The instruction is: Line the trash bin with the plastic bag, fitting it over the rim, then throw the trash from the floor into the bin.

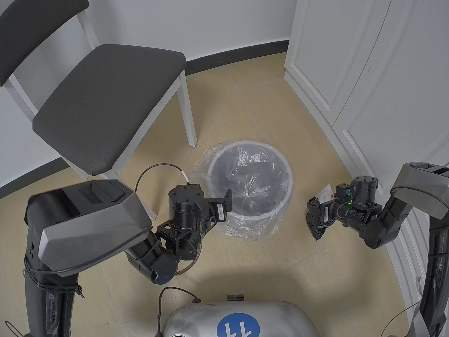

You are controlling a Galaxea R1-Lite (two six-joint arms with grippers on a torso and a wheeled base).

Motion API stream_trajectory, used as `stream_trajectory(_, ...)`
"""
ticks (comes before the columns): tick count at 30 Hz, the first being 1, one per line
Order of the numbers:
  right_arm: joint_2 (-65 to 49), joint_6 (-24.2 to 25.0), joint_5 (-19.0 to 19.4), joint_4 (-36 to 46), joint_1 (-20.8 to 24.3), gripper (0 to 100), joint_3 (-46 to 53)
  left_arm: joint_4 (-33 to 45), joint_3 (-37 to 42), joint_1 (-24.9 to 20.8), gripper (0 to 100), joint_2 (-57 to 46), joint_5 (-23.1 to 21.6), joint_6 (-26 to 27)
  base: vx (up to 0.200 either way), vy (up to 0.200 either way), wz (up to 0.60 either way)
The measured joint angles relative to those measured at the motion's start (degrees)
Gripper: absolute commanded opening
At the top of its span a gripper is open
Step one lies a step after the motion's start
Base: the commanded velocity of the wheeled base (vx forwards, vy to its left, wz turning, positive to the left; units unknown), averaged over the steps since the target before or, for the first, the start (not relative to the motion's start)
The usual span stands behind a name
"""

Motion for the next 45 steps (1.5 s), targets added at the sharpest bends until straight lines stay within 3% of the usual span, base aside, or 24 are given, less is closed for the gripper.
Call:
stream_trajectory(5, 5.2, 11.1, 0.1, 0.3, 1.8, 100, -6.9, 0.0, -0.2, 0.0, 100, 0.4, 0.0, 0.0, 0.0, 0.0, 0.0)
stream_trajectory(9, 10.3, 15.2, -0.4, -1.5, 3.9, 100, -11.8, 0.0, -0.4, 0.0, 100, 0.8, 0.0, 0.1, 0.0, 0.0, 0.0)
stream_trajectory(16, 18.6, 17.7, -2.2, -6.1, 5.4, 100, -18.8, -1.1, -0.5, 0.0, 100, 1.3, 0.0, 0.1, 0.0, 0.0, 0.0)
stream_trajectory(25, 22.1, 18.1, -2.3, -2.2, 5.8, 100, -22.0, -1.7, -0.8, 0.0, 100, 1.7, 0.1, 0.1, 0.0, 0.0, 0.0)
stream_trajectory(30, 22.4, 17.9, -2.1, 4.0, 6.0, 100, -24.0, -1.8, -0.9, 0.0, 100, 1.9, 0.1, 0.1, 0.0, 0.0, 0.0)
stream_trajectory(36, 21.2, 13.2, -2.4, 6.7, 5.2, 100, -24.6, -1.8, -1.1, 0.3, 100, 2.0, 0.1, 0.1, 0.0, 0.0, 0.0)
stream_trajectory(45, 13.8, 11.9, -2.1, 7.2, 3.1, 100, -19.8, -2.0, -1.3, 0.6, 100, 2.0, 0.1, 0.1, 0.0, 0.0, 0.0)
